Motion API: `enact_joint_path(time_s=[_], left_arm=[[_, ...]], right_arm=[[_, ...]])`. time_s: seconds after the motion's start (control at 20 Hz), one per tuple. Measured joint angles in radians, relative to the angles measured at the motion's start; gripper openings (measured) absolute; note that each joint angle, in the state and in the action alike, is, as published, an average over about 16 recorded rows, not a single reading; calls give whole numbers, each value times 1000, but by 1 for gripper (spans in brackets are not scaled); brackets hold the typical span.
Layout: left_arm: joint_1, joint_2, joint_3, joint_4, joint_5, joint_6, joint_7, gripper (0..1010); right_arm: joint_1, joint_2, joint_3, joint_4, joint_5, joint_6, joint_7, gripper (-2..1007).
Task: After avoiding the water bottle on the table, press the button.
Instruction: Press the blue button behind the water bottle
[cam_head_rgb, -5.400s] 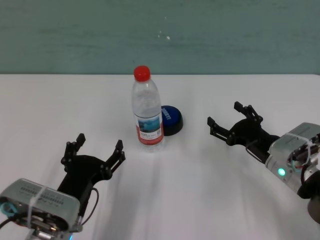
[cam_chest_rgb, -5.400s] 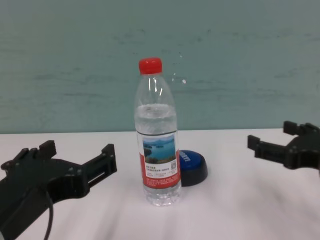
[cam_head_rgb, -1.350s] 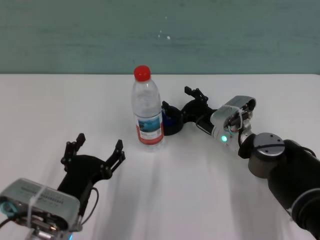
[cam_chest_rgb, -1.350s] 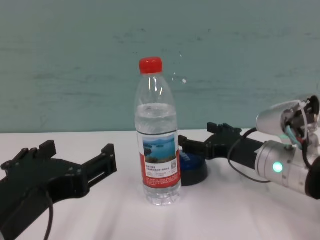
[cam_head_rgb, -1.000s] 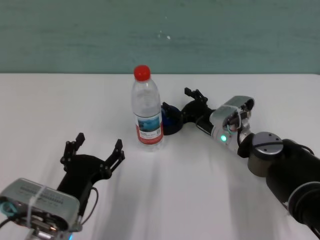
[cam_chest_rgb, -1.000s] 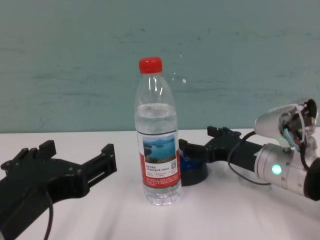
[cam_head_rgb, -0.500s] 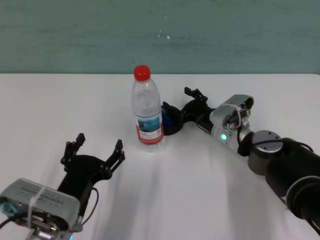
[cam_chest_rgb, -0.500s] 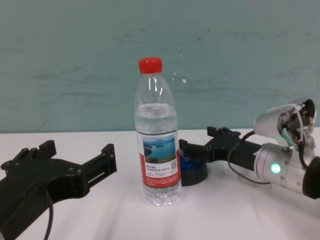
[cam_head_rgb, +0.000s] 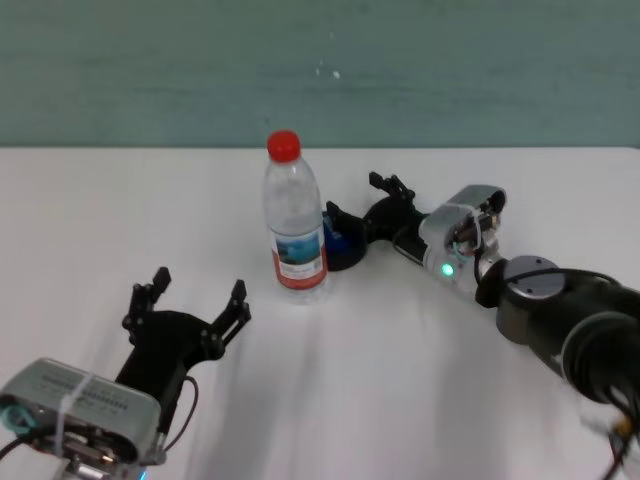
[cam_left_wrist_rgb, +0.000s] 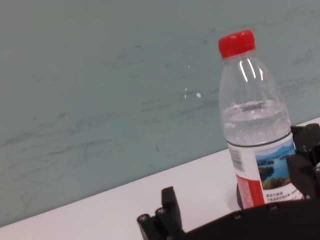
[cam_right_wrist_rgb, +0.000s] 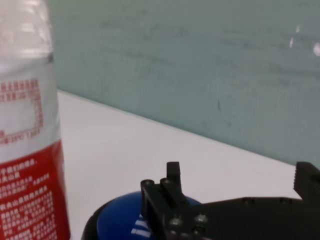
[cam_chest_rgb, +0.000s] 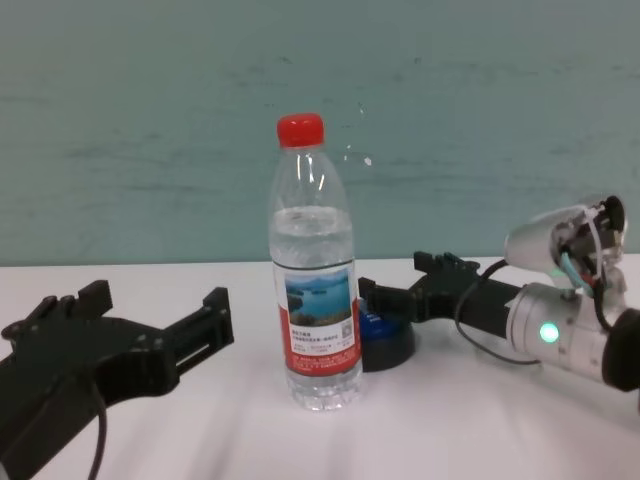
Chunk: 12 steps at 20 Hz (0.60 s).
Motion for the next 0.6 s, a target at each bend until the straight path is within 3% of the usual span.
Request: enact_joint_path(time_s=[0.35, 0.6], left_arm=[[0, 0, 0, 0, 0, 0, 0, 1000], [0, 0, 0, 0, 0, 0, 0, 1000]], right_arm=[[52, -16, 3, 102, 2, -47, 10, 1004], [43, -13, 2, 85, 2, -39, 8, 1004]])
